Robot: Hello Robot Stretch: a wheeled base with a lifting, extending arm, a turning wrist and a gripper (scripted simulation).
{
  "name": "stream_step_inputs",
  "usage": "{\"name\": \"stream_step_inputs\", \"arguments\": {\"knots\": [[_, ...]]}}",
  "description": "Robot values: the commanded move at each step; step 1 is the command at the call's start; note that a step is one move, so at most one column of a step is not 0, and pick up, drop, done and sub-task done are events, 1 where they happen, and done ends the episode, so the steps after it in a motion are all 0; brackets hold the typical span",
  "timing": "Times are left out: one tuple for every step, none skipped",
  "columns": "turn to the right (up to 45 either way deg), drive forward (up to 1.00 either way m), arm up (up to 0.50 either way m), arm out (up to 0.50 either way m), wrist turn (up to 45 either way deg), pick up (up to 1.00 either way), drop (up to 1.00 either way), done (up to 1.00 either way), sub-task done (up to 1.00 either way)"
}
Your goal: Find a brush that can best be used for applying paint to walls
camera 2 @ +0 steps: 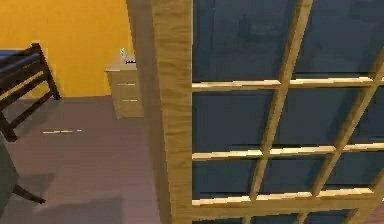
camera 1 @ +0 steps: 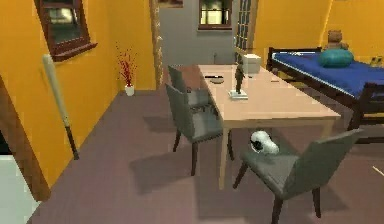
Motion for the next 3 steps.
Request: {"name": "stream_step_inputs", "arguments": {"knots": [[-24.0,0.00,0.00,0.00,0.0,0.00,0.00,0.00,0.00],[0.0,1.00,0.00,0.00,0.0,0.00,0.00,0.00,0.00],[-6.0,0.00,0.00,0.00,0.0,0.00,0.00,0.00,0.00]]}}
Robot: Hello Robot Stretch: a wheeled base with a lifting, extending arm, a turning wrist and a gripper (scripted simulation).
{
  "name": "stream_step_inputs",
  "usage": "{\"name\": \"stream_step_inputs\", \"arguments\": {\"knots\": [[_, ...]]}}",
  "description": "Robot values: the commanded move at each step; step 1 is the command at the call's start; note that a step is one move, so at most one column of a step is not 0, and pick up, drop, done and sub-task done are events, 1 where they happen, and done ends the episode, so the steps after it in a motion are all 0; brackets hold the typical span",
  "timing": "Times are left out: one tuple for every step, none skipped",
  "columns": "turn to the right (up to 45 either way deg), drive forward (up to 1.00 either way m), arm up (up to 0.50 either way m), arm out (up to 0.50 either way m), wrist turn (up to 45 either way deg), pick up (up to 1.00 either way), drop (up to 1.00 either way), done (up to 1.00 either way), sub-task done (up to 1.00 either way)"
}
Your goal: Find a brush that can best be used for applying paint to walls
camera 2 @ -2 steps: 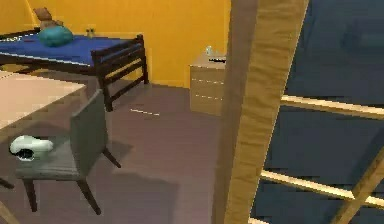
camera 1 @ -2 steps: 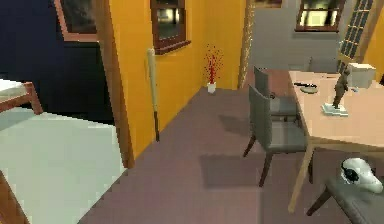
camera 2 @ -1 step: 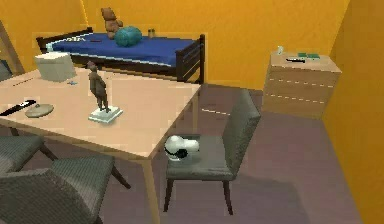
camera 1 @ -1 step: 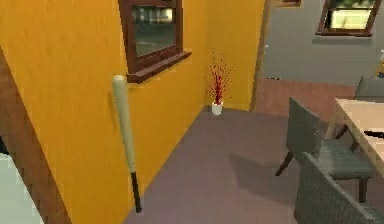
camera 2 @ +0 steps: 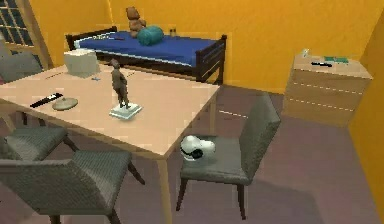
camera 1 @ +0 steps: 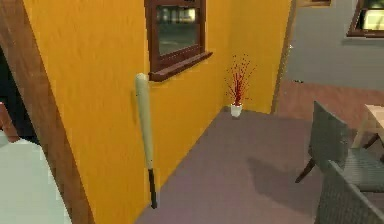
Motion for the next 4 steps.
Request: {"name": "stream_step_inputs", "arguments": {"knots": [[0.0,0.60,0.00,0.00,0.0,0.00,0.00,0.00,0.00],[21.0,0.00,0.00,0.00,0.0,0.00,0.00,0.00,0.00],[0.0,1.00,0.00,0.00,0.0,0.00,0.00,0.00,0.00],[9.0,0.00,0.00,0.00,0.0,0.00,0.00,0.00,0.00]]}}
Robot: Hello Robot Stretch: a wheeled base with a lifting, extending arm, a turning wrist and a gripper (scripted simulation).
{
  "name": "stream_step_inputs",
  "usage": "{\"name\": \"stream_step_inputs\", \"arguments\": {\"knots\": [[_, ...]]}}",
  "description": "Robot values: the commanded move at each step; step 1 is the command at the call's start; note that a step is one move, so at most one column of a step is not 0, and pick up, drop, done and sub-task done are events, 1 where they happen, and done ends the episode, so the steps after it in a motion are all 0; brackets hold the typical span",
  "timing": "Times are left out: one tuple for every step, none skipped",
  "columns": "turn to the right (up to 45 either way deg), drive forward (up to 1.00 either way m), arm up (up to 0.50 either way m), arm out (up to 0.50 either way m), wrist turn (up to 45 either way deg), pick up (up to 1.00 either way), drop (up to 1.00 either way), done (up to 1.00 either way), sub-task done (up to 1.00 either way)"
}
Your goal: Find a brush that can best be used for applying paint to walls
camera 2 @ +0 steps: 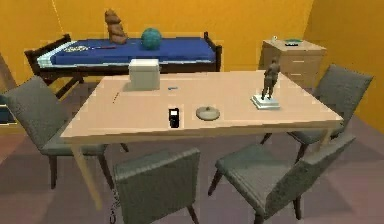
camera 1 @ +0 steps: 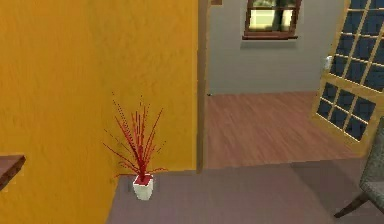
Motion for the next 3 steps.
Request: {"name": "stream_step_inputs", "arguments": {"knots": [[0.0,0.35,0.00,0.00,0.0,0.00,0.00,0.00,0.00],[27.0,0.00,0.00,0.00,0.0,0.00,0.00,0.00,0.00],[0.0,1.00,0.00,0.00,0.0,0.00,0.00,0.00,0.00]]}}
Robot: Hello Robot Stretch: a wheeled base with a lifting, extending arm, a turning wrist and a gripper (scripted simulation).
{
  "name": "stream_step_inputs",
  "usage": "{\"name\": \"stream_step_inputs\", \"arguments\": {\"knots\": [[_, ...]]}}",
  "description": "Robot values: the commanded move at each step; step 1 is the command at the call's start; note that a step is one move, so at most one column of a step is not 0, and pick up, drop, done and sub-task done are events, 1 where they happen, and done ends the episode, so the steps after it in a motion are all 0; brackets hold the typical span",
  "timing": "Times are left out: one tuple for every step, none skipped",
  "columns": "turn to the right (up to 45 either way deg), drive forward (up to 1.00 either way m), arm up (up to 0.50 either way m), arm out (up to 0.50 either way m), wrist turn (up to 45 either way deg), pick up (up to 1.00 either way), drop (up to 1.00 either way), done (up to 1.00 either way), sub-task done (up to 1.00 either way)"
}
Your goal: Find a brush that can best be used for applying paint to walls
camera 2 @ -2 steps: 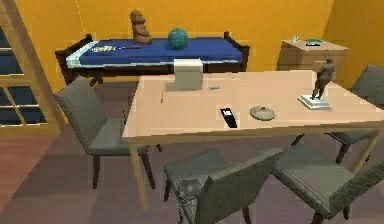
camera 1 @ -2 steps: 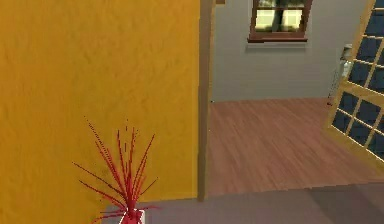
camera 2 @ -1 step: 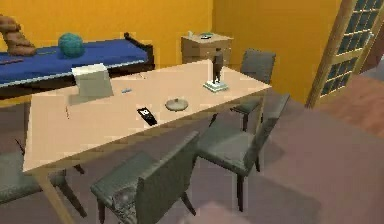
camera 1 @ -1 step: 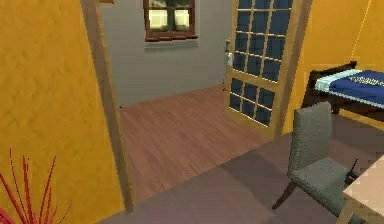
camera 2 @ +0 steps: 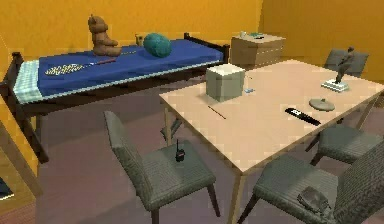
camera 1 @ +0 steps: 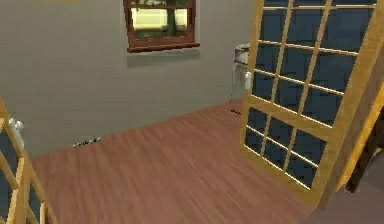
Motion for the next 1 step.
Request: {"name": "stream_step_inputs", "arguments": {"knots": [[3.0,0.00,0.00,0.00,0.0,0.00,0.00,0.00,0.00]]}}
